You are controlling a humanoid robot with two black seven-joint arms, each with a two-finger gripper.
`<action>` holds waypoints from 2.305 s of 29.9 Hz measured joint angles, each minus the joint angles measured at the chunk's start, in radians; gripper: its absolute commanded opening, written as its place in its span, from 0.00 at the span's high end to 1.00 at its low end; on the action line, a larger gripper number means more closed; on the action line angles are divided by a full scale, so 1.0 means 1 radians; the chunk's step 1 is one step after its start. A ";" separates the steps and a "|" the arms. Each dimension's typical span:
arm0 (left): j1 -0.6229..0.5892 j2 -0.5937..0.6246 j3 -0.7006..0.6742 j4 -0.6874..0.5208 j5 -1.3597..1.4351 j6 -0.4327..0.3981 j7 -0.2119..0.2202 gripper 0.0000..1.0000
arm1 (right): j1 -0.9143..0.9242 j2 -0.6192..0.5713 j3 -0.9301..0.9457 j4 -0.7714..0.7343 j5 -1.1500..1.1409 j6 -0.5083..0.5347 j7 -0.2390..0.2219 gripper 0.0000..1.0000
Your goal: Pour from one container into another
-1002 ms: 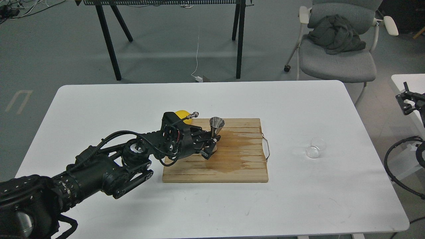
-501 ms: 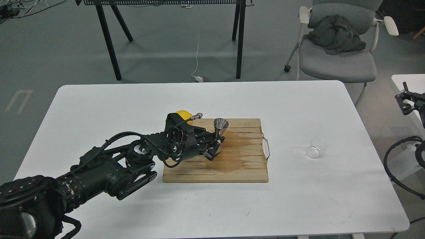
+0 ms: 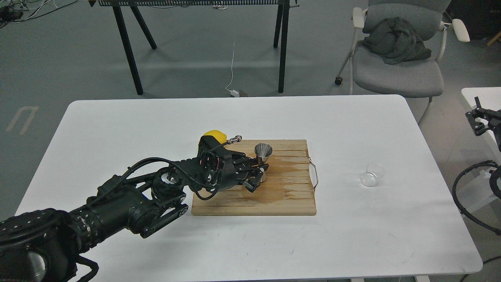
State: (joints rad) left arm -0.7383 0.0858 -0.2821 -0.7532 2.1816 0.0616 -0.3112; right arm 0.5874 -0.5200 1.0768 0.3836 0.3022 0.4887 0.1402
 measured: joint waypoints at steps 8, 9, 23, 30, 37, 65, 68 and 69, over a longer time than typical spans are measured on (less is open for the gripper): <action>0.000 0.002 0.000 -0.002 0.000 0.000 -0.001 0.49 | 0.000 0.000 0.000 0.000 0.000 0.000 0.000 0.00; 0.000 0.002 0.000 -0.004 0.000 0.000 -0.001 0.47 | 0.000 0.000 0.000 0.000 0.000 0.000 0.000 0.00; 0.037 0.084 0.014 -0.108 0.000 0.000 -0.010 0.31 | 0.000 -0.005 0.002 0.000 0.000 0.000 -0.001 0.00; 0.052 0.218 0.005 -0.183 0.000 0.037 -0.017 0.19 | -0.033 -0.012 0.002 0.002 0.000 0.000 -0.001 0.00; 0.122 0.336 -0.074 -0.278 0.000 0.311 -0.101 0.07 | -0.144 -0.044 0.003 0.006 0.004 0.000 0.001 0.00; -0.094 0.367 -0.539 -0.102 -1.761 -0.294 -0.130 0.00 | -0.635 -0.166 0.121 0.518 0.090 0.000 -0.012 0.00; -0.100 0.365 -0.540 -0.050 -1.918 -0.332 -0.120 0.00 | -0.678 -0.144 0.117 0.593 0.159 0.000 -0.012 0.00; -0.100 0.365 -0.540 -0.036 -1.973 -0.340 -0.114 0.00 | -0.695 -0.135 0.117 0.626 0.184 0.000 -0.012 0.00</action>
State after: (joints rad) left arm -0.8386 0.4507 -0.8218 -0.7897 0.2083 -0.2782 -0.4249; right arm -0.1072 -0.6547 1.1933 1.0091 0.4861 0.4887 0.1277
